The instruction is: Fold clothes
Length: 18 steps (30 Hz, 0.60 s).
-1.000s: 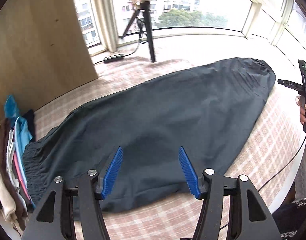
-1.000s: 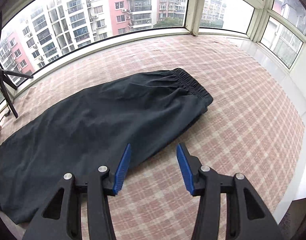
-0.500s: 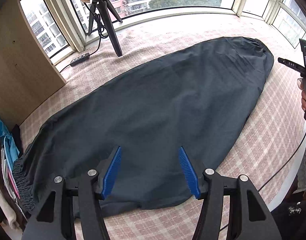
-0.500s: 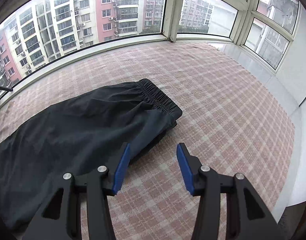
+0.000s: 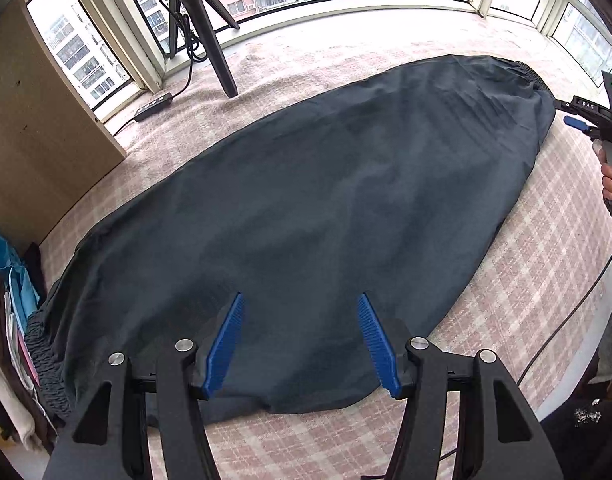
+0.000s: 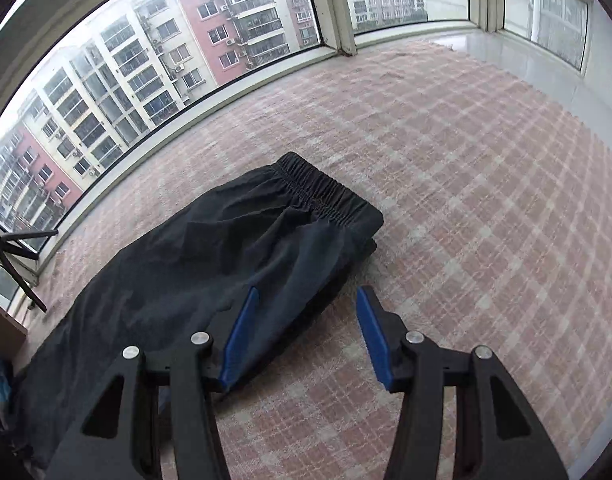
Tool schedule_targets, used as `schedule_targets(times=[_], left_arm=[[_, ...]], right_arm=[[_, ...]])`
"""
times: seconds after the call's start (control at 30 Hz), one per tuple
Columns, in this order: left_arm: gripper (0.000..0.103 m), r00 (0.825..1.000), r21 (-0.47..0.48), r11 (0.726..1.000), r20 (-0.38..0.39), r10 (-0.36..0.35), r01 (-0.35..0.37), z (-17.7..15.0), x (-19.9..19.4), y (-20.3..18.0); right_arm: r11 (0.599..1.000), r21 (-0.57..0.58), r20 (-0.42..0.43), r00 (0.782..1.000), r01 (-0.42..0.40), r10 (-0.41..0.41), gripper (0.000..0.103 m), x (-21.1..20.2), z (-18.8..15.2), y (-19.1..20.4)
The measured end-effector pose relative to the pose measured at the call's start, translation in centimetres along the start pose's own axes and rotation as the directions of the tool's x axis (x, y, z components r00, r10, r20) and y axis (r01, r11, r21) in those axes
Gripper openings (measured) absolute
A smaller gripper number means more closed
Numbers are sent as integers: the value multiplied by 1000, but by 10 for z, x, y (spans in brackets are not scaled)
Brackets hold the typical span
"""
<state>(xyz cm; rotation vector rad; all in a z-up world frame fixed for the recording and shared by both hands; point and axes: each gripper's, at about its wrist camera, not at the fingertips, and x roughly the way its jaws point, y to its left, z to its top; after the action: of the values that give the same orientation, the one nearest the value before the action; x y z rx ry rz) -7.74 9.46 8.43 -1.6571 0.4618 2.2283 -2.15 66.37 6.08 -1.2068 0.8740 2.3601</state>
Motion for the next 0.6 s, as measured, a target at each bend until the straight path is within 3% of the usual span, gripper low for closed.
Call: schedule_targets(times=[0.13,0.4,0.47,0.5,0.53,0.6], left_arm=[[56,1000,-38,999,-7,-4,4,-4,0,9],[56,1000,-35,999,0,-1,1,-9,-5,10],[56,1000,-47,999,6,-5,5,-12,-9,14],[56,1000,-57,998,11,-3,4,-15,-12,17],[56,1000,-67,998,15,3,-2,-19,-15,21],[56,1000,-92,996,25,20,-17,-29,-24,32]], right_arm=[[970,153,-24,981,-188,194,50,21,4,-43],[937,136,-19,945,-320,326,49,41,10,-32],[926,148,-18,935,-347,354,37,48,10,-28],[913,170,-25,925,-370,380,18,53,9,-28],[899,193,-33,913,-392,406,5,58,9,-28],[890,213,-9,910,-402,413,5,57,7,-25]])
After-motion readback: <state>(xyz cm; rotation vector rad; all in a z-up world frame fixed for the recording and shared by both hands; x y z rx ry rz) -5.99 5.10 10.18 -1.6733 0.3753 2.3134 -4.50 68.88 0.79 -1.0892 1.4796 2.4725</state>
